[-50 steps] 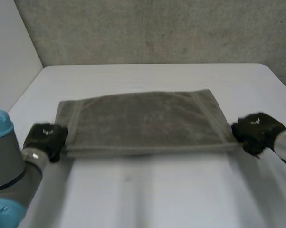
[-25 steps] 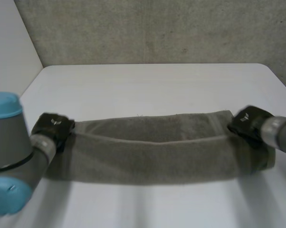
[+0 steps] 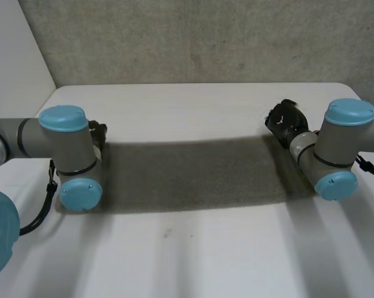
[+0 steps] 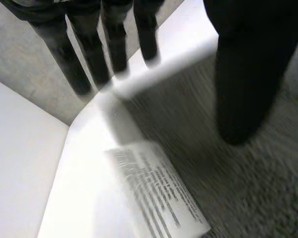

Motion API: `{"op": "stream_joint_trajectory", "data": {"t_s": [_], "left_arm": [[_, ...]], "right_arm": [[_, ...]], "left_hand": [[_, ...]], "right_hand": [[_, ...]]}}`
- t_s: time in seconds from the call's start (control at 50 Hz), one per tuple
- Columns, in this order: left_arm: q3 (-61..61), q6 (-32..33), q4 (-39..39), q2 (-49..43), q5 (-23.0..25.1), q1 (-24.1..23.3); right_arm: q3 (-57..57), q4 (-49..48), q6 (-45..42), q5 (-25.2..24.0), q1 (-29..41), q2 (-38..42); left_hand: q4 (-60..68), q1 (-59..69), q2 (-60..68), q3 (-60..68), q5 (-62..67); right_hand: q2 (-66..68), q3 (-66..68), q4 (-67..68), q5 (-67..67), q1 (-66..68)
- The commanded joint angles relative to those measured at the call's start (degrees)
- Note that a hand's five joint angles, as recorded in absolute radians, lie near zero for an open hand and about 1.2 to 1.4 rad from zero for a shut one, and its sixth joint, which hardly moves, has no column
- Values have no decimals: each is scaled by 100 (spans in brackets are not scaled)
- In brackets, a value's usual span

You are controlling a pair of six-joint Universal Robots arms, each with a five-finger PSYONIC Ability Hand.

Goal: Fold the towel.

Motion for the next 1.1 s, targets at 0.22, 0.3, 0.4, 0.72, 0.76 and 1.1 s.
{"op": "stream_joint_trajectory", "data": {"t_s": [0.22,0.3,0.4,0.72,0.76,1.1], "left_arm": [[-593,-506,129,1374,164,-271],[-1180,-1320,112,2092,803,-227],[-1999,-2219,111,2807,1684,-78],[-3792,-3028,32,3589,2581,405],[-3854,-3037,32,3598,2572,423],[-3907,-3037,50,3853,2546,397]], "right_arm": [[1255,61,3196,-27,-71,-2005],[1737,551,3635,-71,-211,-2531],[1993,1661,3671,-300,-581,-2700],[3276,1635,3012,-1003,-1354,-2577],[3512,1023,2837,-1047,-1433,-2507],[3707,-299,2485,-968,-1600,-2111]], "left_hand": [[-1973,-1502,-1989,-2064,-2025],[-1973,-1502,-1989,-2064,-2025],[-1973,-1502,-1989,-2064,-2025],[-1973,-1502,-1989,-2064,-2025],[-1973,-1502,-1989,-2064,-2025],[-1973,-1502,-1989,-2064,-2025]], "right_hand": [[-1786,-1983,-2017,-1955,-933],[-1786,-1983,-2017,-1955,-933],[-1786,-1983,-2017,-1955,-933],[124,-74,-108,-46,976],[609,412,378,439,1461],[5214,5017,4983,5045,6067]]}}
